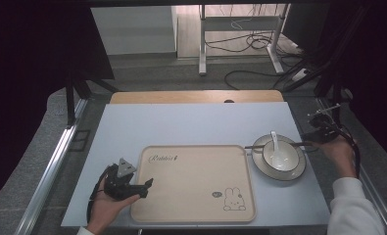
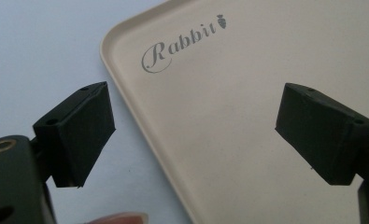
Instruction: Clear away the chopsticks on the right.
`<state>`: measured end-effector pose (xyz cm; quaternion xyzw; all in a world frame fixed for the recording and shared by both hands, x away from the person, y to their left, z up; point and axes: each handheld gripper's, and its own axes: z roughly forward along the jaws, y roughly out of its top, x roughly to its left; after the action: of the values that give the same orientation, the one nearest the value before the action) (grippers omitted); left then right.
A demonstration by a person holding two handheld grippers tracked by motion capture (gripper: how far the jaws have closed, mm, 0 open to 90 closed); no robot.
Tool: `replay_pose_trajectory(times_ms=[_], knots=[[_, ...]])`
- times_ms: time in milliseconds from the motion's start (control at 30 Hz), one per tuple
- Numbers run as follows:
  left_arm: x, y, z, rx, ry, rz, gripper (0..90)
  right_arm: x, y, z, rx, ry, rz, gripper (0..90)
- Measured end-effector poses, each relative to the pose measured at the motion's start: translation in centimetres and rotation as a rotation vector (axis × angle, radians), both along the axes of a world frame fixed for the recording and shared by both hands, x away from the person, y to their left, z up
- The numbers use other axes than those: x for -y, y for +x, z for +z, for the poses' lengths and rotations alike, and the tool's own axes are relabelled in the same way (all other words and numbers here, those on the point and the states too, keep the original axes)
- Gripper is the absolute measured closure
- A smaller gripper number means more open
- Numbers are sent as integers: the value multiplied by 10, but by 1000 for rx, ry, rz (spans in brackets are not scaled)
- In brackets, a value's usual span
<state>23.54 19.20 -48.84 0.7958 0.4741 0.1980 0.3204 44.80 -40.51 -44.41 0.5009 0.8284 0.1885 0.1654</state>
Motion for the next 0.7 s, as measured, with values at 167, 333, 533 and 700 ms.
replay_pose_trajectory(times_ms=[167, 333, 533, 700], knots=[[-1, 0, 0, 0, 4, 1, 116, -4, 6, -5, 8, -26, 5, 891], [-2, -3, 1, 11, 7, -8, 117, -6, 9, -14, -18, -63, 3, 890], [-2, -4, 1, 22, 13, -20, 116, -4, 8, -19, -39, -85, -5, 891], [-3, -3, 2, 22, 10, -19, 116, 3, -4, -17, -58, -93, -33, 891]])
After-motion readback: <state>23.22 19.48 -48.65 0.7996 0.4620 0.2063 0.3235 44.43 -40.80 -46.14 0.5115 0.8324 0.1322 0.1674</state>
